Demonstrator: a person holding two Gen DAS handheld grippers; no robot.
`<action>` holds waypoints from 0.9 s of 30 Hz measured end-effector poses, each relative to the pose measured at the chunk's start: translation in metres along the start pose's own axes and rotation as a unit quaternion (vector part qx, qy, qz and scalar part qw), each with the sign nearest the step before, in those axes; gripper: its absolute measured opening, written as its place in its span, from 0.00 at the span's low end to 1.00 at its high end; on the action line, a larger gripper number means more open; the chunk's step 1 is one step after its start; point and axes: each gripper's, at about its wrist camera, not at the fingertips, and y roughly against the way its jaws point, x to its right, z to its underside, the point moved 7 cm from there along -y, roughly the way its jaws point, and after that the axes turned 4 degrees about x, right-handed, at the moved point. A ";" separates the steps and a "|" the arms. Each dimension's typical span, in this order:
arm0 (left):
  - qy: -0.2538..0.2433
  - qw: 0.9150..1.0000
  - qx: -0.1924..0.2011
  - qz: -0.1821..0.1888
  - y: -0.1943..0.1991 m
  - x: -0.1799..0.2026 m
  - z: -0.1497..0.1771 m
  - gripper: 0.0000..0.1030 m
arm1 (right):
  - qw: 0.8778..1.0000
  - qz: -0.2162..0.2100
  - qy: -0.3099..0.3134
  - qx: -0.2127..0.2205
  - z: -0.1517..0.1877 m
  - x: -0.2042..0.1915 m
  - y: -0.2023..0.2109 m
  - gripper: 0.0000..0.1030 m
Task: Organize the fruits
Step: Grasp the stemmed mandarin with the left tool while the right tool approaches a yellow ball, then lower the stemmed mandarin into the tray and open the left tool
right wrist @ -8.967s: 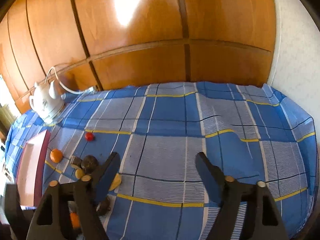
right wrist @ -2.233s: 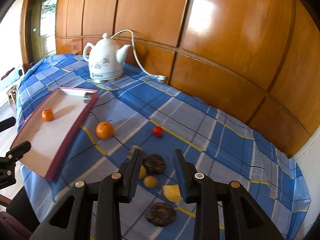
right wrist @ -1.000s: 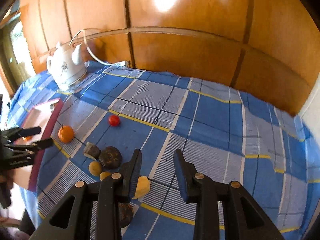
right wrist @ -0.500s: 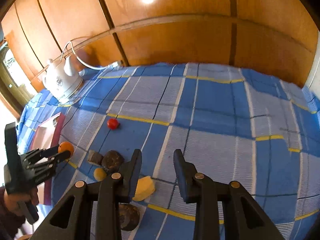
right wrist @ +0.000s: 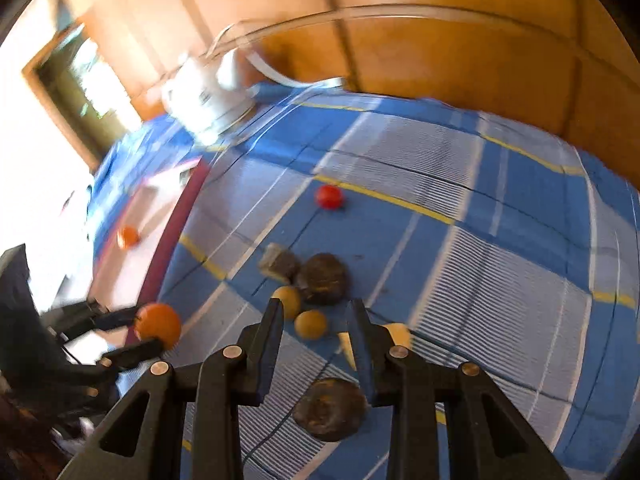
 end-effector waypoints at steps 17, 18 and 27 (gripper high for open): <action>0.160 0.985 0.047 -0.045 0.041 -0.113 -0.015 0.38 | 0.979 0.104 0.164 -0.054 0.030 -0.023 -0.058 0.23; 0.175 0.982 0.049 -0.054 0.040 -0.129 -0.018 0.38 | 0.979 0.104 0.164 -0.056 0.031 -0.023 -0.057 0.23; 0.235 0.966 0.045 -0.093 0.005 -0.211 -0.052 0.39 | 0.983 0.097 0.147 -0.058 0.029 -0.022 -0.059 0.23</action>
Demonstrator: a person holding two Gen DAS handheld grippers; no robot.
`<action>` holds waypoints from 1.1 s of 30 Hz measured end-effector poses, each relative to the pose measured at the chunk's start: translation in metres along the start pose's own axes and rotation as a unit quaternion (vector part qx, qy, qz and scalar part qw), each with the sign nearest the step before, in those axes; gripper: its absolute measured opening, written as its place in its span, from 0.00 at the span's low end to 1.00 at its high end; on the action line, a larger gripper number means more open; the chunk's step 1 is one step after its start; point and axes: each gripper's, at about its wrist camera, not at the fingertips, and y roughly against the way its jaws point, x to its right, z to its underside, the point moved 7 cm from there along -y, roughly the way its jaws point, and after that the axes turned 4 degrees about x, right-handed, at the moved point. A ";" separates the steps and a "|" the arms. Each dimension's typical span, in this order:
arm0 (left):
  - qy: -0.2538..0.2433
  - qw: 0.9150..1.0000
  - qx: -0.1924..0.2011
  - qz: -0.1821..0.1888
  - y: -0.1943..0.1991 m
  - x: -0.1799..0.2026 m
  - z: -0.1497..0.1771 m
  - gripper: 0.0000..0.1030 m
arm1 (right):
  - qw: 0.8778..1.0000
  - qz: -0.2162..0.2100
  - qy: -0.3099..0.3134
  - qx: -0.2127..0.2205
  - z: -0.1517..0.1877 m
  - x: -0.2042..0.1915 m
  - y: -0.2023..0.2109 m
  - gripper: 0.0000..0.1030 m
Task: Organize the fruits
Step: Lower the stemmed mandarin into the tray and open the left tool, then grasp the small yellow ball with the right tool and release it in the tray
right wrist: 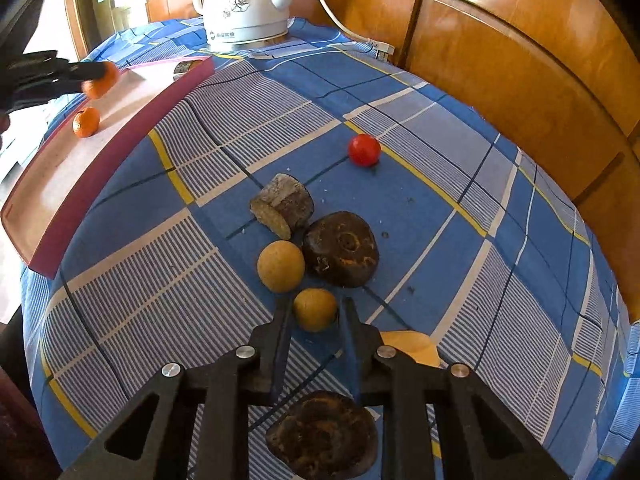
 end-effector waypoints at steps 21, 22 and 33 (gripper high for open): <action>-0.054 0.995 0.029 -0.079 0.059 0.005 0.075 0.48 | 1.000 -0.013 0.000 0.008 -0.002 -0.005 0.009 0.23; -0.053 0.995 0.028 -0.081 0.062 0.004 0.078 0.48 | 1.000 -0.018 -0.002 0.013 -0.003 -0.006 0.012 0.23; -0.071 0.994 0.045 -0.071 0.081 0.015 0.093 0.52 | 0.997 -0.070 -0.012 0.031 -0.012 -0.033 0.033 0.23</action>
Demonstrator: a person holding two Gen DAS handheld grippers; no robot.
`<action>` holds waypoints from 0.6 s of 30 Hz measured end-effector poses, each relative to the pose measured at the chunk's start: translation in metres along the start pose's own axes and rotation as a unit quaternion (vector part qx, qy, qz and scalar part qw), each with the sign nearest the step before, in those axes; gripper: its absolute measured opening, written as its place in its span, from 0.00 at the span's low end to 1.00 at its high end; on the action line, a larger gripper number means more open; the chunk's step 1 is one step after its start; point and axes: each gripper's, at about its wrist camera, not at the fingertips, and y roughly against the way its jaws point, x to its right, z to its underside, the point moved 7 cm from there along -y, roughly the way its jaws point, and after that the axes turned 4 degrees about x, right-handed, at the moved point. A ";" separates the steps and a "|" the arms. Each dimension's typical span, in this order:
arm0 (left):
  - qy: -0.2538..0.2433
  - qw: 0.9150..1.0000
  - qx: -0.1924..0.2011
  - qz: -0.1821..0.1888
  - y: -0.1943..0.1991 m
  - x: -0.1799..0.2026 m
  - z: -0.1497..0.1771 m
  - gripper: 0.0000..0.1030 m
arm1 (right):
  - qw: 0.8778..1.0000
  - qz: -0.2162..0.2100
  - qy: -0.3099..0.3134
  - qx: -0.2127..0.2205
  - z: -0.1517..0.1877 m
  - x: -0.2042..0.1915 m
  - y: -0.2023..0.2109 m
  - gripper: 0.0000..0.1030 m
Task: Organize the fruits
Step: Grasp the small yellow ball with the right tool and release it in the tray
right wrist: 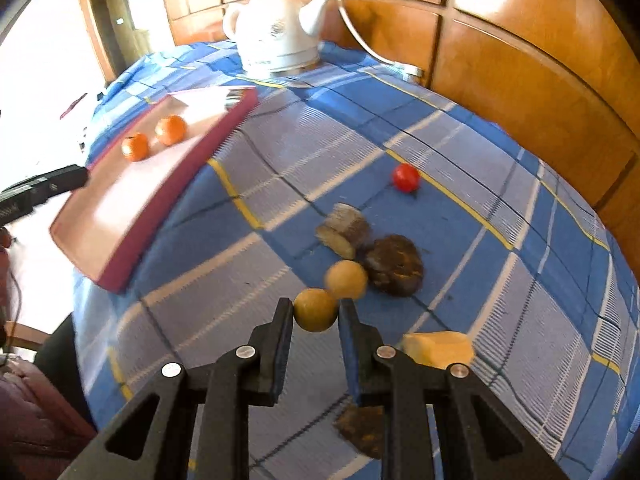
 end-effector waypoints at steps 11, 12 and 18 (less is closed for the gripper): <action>0.020 1.000 0.000 0.008 0.004 -0.011 0.004 0.54 | 0.995 -0.098 0.014 0.034 -0.049 -0.096 0.001 0.23; 0.024 1.000 0.000 0.007 0.004 -0.015 0.005 0.54 | 0.994 -0.104 0.013 0.036 -0.055 -0.104 -0.001 0.23; 0.050 0.999 0.001 -0.011 0.005 -0.040 0.008 0.54 | 0.991 -0.124 -0.019 0.039 -0.088 -0.132 -0.023 0.23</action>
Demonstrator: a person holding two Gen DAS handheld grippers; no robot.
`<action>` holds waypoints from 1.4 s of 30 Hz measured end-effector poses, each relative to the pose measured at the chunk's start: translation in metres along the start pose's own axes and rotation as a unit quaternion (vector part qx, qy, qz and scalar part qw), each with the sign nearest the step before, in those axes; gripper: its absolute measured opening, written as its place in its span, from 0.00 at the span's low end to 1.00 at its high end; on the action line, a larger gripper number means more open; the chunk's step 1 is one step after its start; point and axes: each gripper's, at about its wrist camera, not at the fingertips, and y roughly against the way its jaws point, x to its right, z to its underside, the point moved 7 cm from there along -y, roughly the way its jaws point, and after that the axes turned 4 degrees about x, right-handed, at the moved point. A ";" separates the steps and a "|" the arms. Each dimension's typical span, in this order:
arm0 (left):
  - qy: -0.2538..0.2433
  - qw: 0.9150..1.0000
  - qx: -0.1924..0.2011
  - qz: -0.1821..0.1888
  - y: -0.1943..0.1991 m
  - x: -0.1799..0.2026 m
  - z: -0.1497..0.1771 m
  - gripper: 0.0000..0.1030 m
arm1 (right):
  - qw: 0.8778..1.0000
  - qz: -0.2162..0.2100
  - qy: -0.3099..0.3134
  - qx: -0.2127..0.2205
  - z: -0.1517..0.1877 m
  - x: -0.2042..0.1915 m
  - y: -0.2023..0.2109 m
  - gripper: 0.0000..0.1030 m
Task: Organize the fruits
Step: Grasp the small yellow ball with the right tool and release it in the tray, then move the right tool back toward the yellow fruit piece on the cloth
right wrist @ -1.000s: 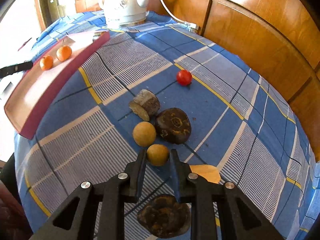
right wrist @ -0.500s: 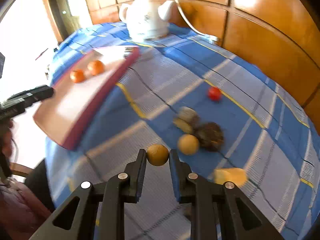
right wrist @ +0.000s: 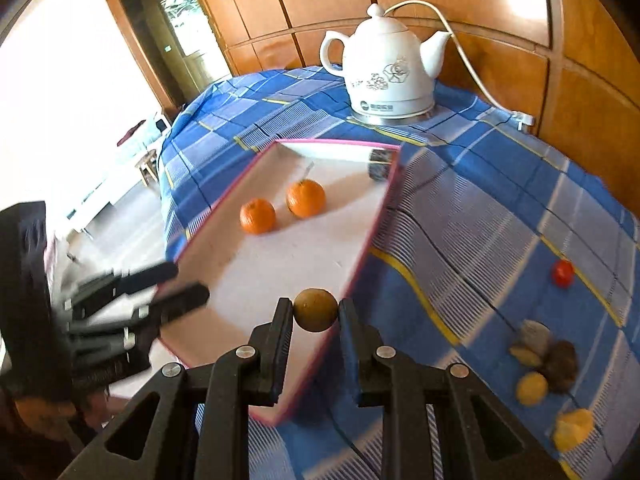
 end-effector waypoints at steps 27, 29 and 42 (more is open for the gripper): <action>-0.034 0.999 -0.006 -0.003 0.000 0.015 0.006 0.54 | 0.997 0.080 -0.012 0.009 0.020 0.023 0.014 0.33; -0.039 0.999 -0.005 -0.002 0.001 0.018 0.006 0.54 | 0.996 0.087 -0.007 0.012 0.023 0.025 0.021 0.33; -0.052 0.998 -0.014 0.013 0.004 0.034 0.010 0.54 | 0.988 0.147 -0.021 0.033 0.040 0.080 0.077 0.34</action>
